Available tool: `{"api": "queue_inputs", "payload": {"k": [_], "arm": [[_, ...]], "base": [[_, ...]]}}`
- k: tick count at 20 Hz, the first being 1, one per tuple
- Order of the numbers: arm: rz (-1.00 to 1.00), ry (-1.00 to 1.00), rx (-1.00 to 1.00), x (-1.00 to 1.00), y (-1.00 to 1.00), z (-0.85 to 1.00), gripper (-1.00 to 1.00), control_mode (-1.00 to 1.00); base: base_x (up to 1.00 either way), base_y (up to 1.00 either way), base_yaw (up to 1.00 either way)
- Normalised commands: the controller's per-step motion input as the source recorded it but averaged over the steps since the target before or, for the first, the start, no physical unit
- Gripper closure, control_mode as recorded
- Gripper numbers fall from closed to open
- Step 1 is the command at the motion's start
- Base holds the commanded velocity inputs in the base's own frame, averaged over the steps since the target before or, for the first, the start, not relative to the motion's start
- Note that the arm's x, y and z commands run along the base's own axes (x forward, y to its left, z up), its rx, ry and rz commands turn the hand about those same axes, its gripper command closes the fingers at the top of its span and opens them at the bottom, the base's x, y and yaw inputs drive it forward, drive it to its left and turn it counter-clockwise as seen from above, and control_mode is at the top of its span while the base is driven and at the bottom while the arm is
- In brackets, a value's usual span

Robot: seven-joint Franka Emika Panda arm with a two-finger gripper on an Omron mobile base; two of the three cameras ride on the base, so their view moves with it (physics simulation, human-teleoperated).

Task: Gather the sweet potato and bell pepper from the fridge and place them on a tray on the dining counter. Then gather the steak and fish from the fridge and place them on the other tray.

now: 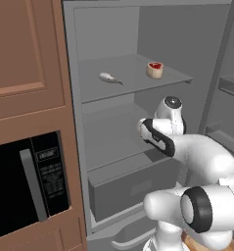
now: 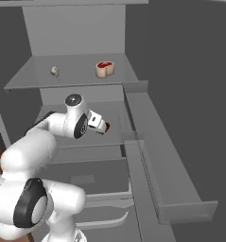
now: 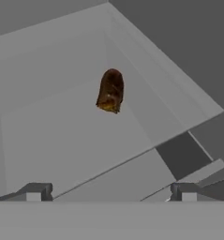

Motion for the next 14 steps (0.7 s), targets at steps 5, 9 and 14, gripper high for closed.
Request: {"api": "queue_inputs", "payload": {"k": [5, 9, 14], "arm": [[-0.01, 0.04, 0.0, 0.54, 0.0, -0.26, -1.0, -1.0], [-0.01, 0.06, 0.0, 0.53, 0.0, -0.23, -1.0, -1.0], [-0.02, 0.07, 0.0, 0.47, 0.0, -0.22, -1.0, -1.0]], "base": [[0.0, 0.0, 0.0], [0.0, 0.0, 0.0], [0.0, 0.0, 0.0]]}}
